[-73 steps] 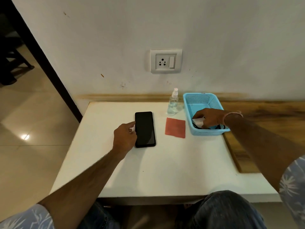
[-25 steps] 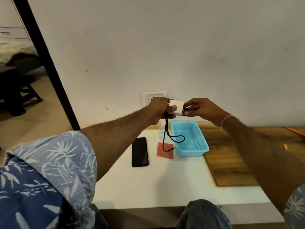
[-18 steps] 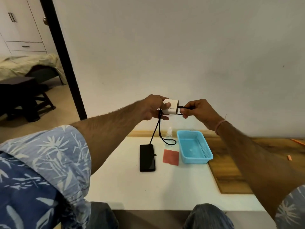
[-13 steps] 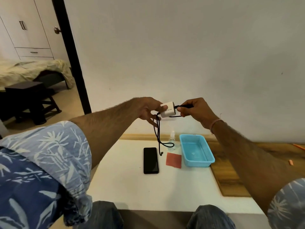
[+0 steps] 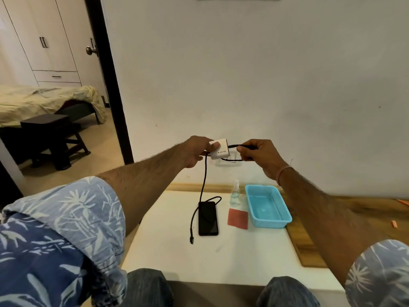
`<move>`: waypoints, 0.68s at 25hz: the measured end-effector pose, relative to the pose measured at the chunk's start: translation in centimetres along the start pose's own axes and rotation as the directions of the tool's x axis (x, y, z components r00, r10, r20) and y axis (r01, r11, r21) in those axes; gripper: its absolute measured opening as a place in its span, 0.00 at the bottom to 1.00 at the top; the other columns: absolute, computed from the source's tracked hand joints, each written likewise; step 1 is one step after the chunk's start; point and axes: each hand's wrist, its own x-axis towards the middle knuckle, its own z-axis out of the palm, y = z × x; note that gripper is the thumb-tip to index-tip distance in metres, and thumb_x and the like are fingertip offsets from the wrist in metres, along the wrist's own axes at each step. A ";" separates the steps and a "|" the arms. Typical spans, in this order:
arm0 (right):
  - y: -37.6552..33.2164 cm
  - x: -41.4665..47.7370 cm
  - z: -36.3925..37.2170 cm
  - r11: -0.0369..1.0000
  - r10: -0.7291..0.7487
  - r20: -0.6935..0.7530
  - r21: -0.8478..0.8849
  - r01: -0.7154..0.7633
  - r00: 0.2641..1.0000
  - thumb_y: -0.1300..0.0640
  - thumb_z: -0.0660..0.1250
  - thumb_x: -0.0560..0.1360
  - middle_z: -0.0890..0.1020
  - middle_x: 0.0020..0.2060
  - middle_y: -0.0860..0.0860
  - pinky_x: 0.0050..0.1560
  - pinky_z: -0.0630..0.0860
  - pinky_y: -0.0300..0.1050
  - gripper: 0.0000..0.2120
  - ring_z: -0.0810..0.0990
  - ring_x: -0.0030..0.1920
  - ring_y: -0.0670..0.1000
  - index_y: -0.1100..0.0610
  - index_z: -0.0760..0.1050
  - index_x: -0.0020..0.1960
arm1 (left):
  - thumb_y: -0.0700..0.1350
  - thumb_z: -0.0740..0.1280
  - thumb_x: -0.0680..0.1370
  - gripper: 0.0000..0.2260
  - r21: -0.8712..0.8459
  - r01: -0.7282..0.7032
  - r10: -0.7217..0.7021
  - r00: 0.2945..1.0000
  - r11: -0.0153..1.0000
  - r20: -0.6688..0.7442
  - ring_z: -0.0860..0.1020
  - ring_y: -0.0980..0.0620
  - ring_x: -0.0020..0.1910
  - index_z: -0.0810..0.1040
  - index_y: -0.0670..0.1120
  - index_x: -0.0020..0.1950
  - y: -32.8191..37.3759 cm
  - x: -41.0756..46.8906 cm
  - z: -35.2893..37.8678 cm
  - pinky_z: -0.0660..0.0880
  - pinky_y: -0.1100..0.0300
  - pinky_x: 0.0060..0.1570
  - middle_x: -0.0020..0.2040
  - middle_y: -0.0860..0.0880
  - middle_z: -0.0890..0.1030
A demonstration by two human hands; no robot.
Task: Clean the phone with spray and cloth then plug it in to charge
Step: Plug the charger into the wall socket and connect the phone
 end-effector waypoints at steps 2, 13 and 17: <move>0.5 -0.2 0.6 0.992 0.028 -0.012 0.123 -0.027 1.000 0.61 0.72 0.73 0.82 0.35 0.53 0.45 0.81 0.42 0.04 0.79 0.36 0.50 0.61 0.81 0.48 | 0.37 0.71 0.79 0.14 -0.141 -0.058 0.053 0.998 0.988 -0.040 0.75 0.47 0.49 0.79 0.36 0.63 -0.7 0.2 0.4 0.71 0.57 0.53 0.51 0.44 0.80; 2.3 -1.8 4.4 0.931 0.104 0.070 0.344 -0.122 0.992 0.61 0.57 0.82 0.84 0.41 0.57 0.58 0.78 0.51 0.10 0.83 0.46 0.54 0.61 0.77 0.53 | 0.40 0.68 0.81 0.17 -0.347 -0.106 0.072 0.991 0.932 -0.110 0.80 0.49 0.48 0.76 0.35 0.68 -1.5 0.4 1.7 0.73 0.65 0.41 0.54 0.44 0.81; 1.9 -0.9 4.0 0.972 0.096 -0.092 0.225 -0.073 0.991 0.60 0.57 0.83 0.82 0.37 0.55 0.56 0.80 0.50 0.11 0.82 0.42 0.52 0.62 0.78 0.55 | 0.40 0.68 0.81 0.18 -0.423 -0.117 0.064 0.989 0.899 -0.137 0.81 0.41 0.61 0.75 0.35 0.69 -1.9 1.0 1.1 0.78 0.59 0.55 0.62 0.39 0.81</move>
